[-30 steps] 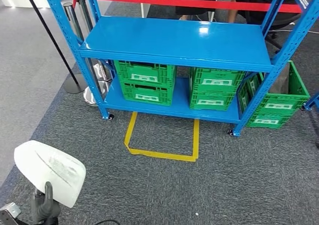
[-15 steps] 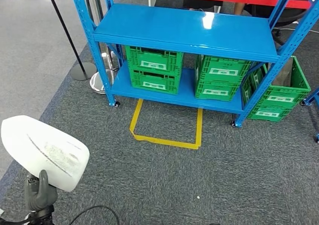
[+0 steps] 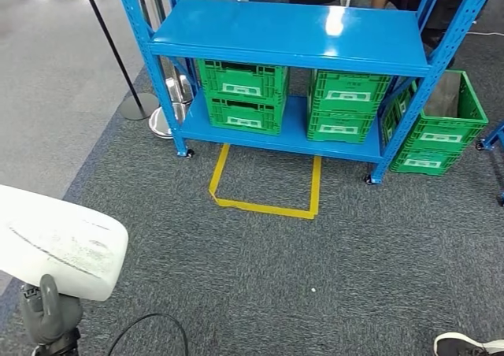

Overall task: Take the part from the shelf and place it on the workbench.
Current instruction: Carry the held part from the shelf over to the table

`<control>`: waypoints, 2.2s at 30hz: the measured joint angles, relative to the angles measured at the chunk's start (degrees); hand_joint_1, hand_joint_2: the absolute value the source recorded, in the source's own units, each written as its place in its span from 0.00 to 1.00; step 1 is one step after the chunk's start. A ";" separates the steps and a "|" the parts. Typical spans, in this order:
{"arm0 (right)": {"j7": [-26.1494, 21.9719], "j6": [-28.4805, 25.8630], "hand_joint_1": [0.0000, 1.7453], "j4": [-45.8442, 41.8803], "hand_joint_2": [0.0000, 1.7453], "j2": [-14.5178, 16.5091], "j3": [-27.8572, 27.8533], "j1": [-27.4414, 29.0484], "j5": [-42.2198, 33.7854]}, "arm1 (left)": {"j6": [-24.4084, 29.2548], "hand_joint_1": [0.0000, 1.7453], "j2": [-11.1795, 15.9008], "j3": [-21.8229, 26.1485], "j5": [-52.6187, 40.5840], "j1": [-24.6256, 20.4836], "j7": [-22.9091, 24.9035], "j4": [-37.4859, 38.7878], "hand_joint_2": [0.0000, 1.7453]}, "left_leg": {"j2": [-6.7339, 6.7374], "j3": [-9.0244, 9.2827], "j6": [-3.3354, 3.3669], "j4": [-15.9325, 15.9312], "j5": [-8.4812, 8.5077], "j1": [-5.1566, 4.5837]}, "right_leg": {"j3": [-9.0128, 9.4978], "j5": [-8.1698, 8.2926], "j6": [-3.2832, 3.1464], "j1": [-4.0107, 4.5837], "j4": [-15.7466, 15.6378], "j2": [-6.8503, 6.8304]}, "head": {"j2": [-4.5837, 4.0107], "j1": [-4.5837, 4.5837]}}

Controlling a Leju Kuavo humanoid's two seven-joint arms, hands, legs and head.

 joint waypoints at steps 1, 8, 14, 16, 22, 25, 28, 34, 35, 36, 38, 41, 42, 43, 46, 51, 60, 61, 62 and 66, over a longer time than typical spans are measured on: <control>-0.59 -0.02 0.00 0.01 1.00 0.03 0.20 0.23 0.24 | 2.49 1.00 -0.16 -2.19 -1.44 1.06 -0.04 -2.07 1.00 | -0.15 -1.49 -0.74 4.46 -2.25 0.08 | 0.38 0.04 -0.82 0.06 -2.48 -0.69 | 0.00 -0.07; -0.32 -0.40 0.00 0.03 1.00 0.24 0.27 0.46 0.56 | 11.53 1.00 -0.77 -8.75 -8.23 4.01 -0.17 -8.57 1.00 | 3.21 7.51 0.07 0.65 -3.58 -0.50 | -3.22 2.86 -1.60 0.63 -1.90 -5.72 | 0.00 -0.21; -0.23 -0.72 0.00 0.02 1.00 0.37 0.27 0.23 0.63 | 15.04 1.00 -1.22 -11.19 -10.69 5.24 -0.19 -11.50 1.00 | 1.07 9.30 1.81 -5.07 -3.38 -0.33 | -5.62 0.12 -0.03 0.31 1.98 -3.55 | 0.00 -0.12; -0.29 -0.71 0.00 0.03 1.00 0.37 0.26 0.31 0.57 | 15.68 1.00 -1.24 -12.01 -10.81 5.36 -0.19 -11.90 1.00 | -0.19 8.68 2.01 -5.02 -3.12 -0.19 | -9.01 -3.53 0.49 -0.07 9.65 -0.46 | 0.00 -0.12; -0.09 -0.33 0.00 0.06 1.00 0.38 0.27 0.40 0.67 | 17.78 1.00 -1.28 -13.47 -11.09 5.96 -0.19 -12.42 1.00 | -4.57 7.07 0.98 -2.17 -3.56 0.27 | -5.33 1.30 1.95 -1.19 4.17 2.91 | 0.00 -0.04; 0.00 -0.09 0.00 0.16 1.00 0.39 0.28 0.60 0.79 | 18.69 1.00 -1.25 -14.15 -11.36 6.10 -0.19 -12.93 1.00 | -6.48 5.06 -0.13 -0.44 -3.42 0.30 | -3.87 0.93 1.54 -1.37 0.97 4.71 | 0.00 0.19; 0.03 0.23 0.00 0.16 1.00 0.36 0.31 0.53 1.19 | 19.54 1.00 -1.26 -14.33 -11.48 6.60 -0.19 -13.42 1.00 | -5.91 3.67 -1.11 0.81 -3.87 0.37 | -4.17 1.19 0.46 -1.48 1.14 2.72 | 0.00 -0.03; -0.39 1.17 0.00 0.16 1.00 -0.45 0.52 0.85 1.69 | 20.91 1.00 -1.30 -15.00 -11.98 7.06 -0.19 -14.26 1.00 | -0.67 -2.02 -2.02 15.80 -10.55 0.69 | -4.29 1.30 -0.23 -1.09 1.08 -2.74 | 0.00 -0.63; -0.39 0.89 0.00 0.16 1.00 -0.46 0.58 0.77 1.69 | 21.03 1.00 -1.31 -15.01 -12.01 7.14 -0.19 -14.37 1.00 | -0.40 -0.61 -1.89 13.49 -9.03 0.69 | -4.24 1.29 -0.23 -1.07 1.08 -3.51 | 0.00 -0.64; -0.37 0.58 0.00 0.16 1.00 -0.45 0.62 0.69 1.70 | 21.06 1.00 -1.33 -15.01 -12.05 7.19 -0.19 -14.54 1.00 | 0.39 1.56 -1.67 9.62 -7.07 0.63 | -4.14 1.27 -0.21 -1.06 1.07 -4.22 | 0.00 -0.63; -0.27 0.07 0.00 0.16 1.00 -0.39 0.68 0.59 1.74 | 21.01 1.00 -1.37 -15.00 -12.09 7.19 -0.19 -14.97 1.00 | 3.06 5.22 -1.08 2.47 -4.79 0.04 | -4.07 1.17 0.06 -0.82 1.12 -5.47 | 0.00 -0.66; -0.19 -0.27 0.00 0.16 1.00 -0.22 0.70 0.46 1.81 | 20.88 1.00 -1.44 -14.83 -12.01 7.38 -0.19 -15.61 1.00 | 3.66 5.62 -0.16 0.03 -4.62 -0.59 | -4.10 1.18 0.82 -0.53 1.01 -7.31 | 0.00 -0.65; -0.18 -0.30 0.00 0.15 1.00 -0.19 0.72 0.36 1.85 | 20.88 1.00 -1.51 -14.74 -11.98 7.51 -0.19 -15.79 1.00 | 3.01 5.49 0.19 -0.17 -4.38 -0.49 | -4.10 0.98 1.15 -0.56 1.04 -7.14 | 0.00 -0.61; -0.17 -0.30 0.00 0.15 1.00 -0.17 0.74 0.30 1.90 | 20.91 1.00 -1.59 -14.65 -12.02 7.57 -0.19 -15.98 1.00 | 2.32 5.44 0.57 -0.40 -4.14 -0.37 | -4.31 0.38 1.41 -0.62 1.54 -6.05 | 0.00 -0.60; -0.26 -0.13 0.00 0.14 1.00 -0.14 0.91 0.36 2.01 | 21.29 1.00 -1.70 -14.54 -13.13 7.54 -0.19 -16.26 1.00 | 0.31 5.12 1.57 -0.81 -3.44 -0.22 | -7.89 -4.36 1.61 -0.68 9.37 -0.96 | 0.00 -0.38; -0.22 -0.03 0.00 0.14 1.00 -0.11 1.14 0.09 2.09 | 21.90 1.00 -1.79 -14.38 -15.03 8.03 -0.19 -16.95 1.00 | -3.73 4.77 1.91 -0.50 -3.05 -0.62 | -8.66 -2.04 0.90 -0.27 11.30 1.04 | 0.00 -0.38; -0.08 -0.41 0.00 0.21 1.00 0.49 1.26 0.41 2.39 | 22.39 1.00 -1.81 -14.43 -16.13 8.35 -0.19 -18.56 1.00 | -3.81 1.11 -0.66 4.28 -4.63 -0.49 | -3.80 1.41 -0.91 -0.83 0.54 1.74 | 0.00 -0.82; -0.08 -0.51 0.00 0.21 1.00 0.48 1.25 0.46 2.40 | 22.77 1.00 -1.80 -14.70 -16.71 8.33 -0.19 -18.67 1.00 | -2.26 -0.34 -1.04 7.59 -6.40 -0.37 | -3.75 1.40 -1.05 -0.78 0.52 0.85 | 0.00 -0.97; -0.06 -0.62 0.00 0.21 1.00 0.48 1.25 0.49 2.40 | 23.30 1.00 -1.78 -15.08 -17.44 8.28 -0.19 -18.75 1.00 | -1.49 -2.01 -1.35 11.28 -8.11 -0.10 | -3.76 1.35 -1.16 -0.74 0.53 -0.09 | 0.00 -1.06; 0.25 -1.07 0.00 0.21 1.00 0.45 1.21 0.37 2.55 | 25.34 1.00 -1.66 -16.67 -19.53 8.27 -0.19 -19.24 1.00 | -0.12 -1.63 -1.93 11.72 -6.39 0.81 | -3.51 0.99 -0.95 -0.72 0.56 -3.43 | 0.00 -1.08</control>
